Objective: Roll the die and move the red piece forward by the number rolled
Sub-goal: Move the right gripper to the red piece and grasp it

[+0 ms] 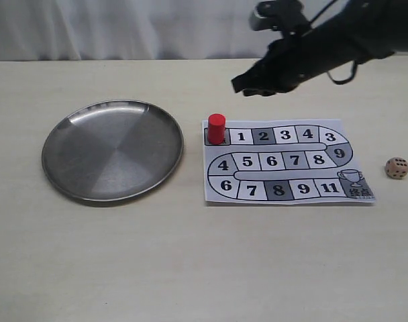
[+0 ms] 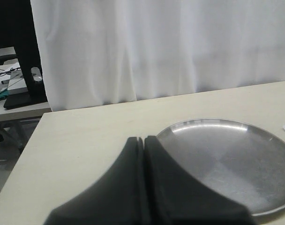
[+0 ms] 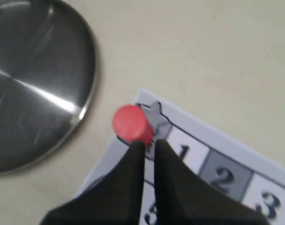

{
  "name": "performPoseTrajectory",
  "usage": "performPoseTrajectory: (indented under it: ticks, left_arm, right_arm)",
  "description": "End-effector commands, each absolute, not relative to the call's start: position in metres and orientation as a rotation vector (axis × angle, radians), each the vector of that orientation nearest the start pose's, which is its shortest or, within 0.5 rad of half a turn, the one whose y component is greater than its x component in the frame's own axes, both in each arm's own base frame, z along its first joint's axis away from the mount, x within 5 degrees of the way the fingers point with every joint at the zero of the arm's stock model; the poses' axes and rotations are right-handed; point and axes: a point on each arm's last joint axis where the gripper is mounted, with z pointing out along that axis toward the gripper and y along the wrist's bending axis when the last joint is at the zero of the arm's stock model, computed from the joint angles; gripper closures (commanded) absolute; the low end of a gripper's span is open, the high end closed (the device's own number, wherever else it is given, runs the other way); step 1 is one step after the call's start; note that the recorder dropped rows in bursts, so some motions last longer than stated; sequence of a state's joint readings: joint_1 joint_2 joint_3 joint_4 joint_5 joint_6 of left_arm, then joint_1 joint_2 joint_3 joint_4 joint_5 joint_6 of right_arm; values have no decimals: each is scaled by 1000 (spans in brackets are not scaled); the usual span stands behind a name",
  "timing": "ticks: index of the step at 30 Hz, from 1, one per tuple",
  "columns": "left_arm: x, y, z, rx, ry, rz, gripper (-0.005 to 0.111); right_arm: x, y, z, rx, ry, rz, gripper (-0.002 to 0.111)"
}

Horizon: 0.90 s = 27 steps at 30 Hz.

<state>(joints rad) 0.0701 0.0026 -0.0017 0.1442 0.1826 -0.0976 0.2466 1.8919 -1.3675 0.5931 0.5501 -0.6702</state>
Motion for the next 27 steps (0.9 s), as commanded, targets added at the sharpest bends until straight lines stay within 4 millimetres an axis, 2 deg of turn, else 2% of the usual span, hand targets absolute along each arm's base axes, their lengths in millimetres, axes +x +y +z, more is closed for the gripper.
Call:
performPoseTrajectory:
  ticks: [1, 5, 9, 15, 27]
  left_arm:
    - [56, 6, 198, -44, 1656, 111, 107]
    - [56, 6, 198, -44, 1656, 111, 107]
    - [56, 6, 198, -44, 1656, 111, 107]
    - [56, 6, 198, -44, 1656, 111, 107]
    - [56, 6, 198, -44, 1656, 111, 107]
  right_arm:
    - [410, 173, 219, -721, 2292, 326, 76]
    - [426, 187, 203, -662, 2283, 306, 47]
    - [436, 184, 184, -629, 2285, 278, 35]
    - [439, 184, 159, -633, 2335, 271, 33]
    - [439, 184, 127, -705, 2399, 246, 35]
